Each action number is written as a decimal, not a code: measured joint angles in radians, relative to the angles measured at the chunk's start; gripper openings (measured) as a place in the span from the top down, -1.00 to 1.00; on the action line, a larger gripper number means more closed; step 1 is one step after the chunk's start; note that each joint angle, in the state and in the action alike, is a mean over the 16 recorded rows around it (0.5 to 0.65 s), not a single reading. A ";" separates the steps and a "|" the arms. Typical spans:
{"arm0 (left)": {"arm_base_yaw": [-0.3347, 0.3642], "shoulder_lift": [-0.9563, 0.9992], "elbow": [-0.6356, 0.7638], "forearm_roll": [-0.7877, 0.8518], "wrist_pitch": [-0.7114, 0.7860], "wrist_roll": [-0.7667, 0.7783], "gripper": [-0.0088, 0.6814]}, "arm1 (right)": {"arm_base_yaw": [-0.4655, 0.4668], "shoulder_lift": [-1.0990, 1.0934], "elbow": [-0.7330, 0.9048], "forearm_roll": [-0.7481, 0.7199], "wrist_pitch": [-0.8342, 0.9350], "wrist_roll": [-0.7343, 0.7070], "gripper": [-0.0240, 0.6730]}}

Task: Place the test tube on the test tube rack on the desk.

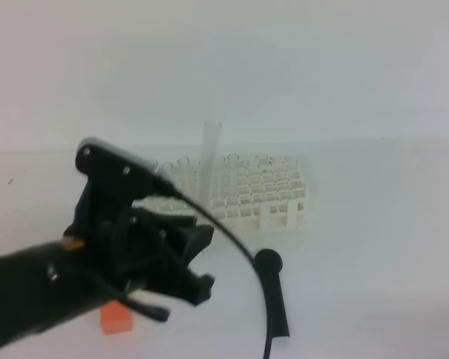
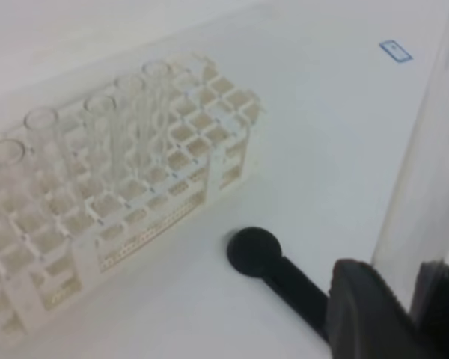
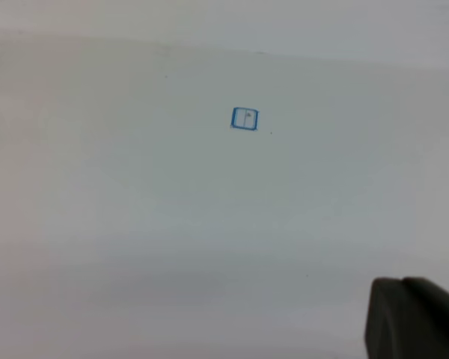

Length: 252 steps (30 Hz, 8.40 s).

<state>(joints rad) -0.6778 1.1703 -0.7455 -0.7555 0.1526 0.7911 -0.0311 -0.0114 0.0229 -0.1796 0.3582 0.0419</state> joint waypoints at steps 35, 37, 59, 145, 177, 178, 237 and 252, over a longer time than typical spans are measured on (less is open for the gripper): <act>0.000 -0.296 0.319 -0.985 0.262 1.046 0.84 | 0.000 0.000 0.005 0.183 -0.185 0.077 0.94; 0.000 -0.297 0.319 -0.999 0.245 1.022 0.88 | 0.000 0.000 0.005 0.220 -0.239 0.095 0.94; 0.033 -0.125 0.319 -0.942 0.331 1.160 0.71 | 0.058 0.068 -0.288 0.388 0.002 -0.262 0.94; 0.265 0.244 0.259 -0.915 1.037 1.433 0.65 | 0.557 1.378 -0.887 1.813 0.622 -1.833 -0.27; 0.266 0.244 0.259 -0.918 1.045 1.181 0.21 | 0.605 1.412 -0.921 1.728 0.575 -1.818 0.60; 0.266 0.244 0.259 -0.918 1.044 1.158 0.15 | 0.605 1.409 -0.921 1.722 0.568 -1.819 0.60; 0.219 -0.556 0.265 -0.918 -0.299 0.875 0.98 | 0.606 0.771 -0.855 0.951 0.126 -1.170 0.60; 0.219 -0.568 0.271 -0.895 -0.283 0.877 0.98 | 0.606 0.812 -0.854 0.916 0.125 -1.169 0.60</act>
<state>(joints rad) -0.4592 0.6022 -0.4741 -1.6503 -0.1305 1.6679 0.5753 0.8008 -0.8314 0.7368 0.4829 -1.1270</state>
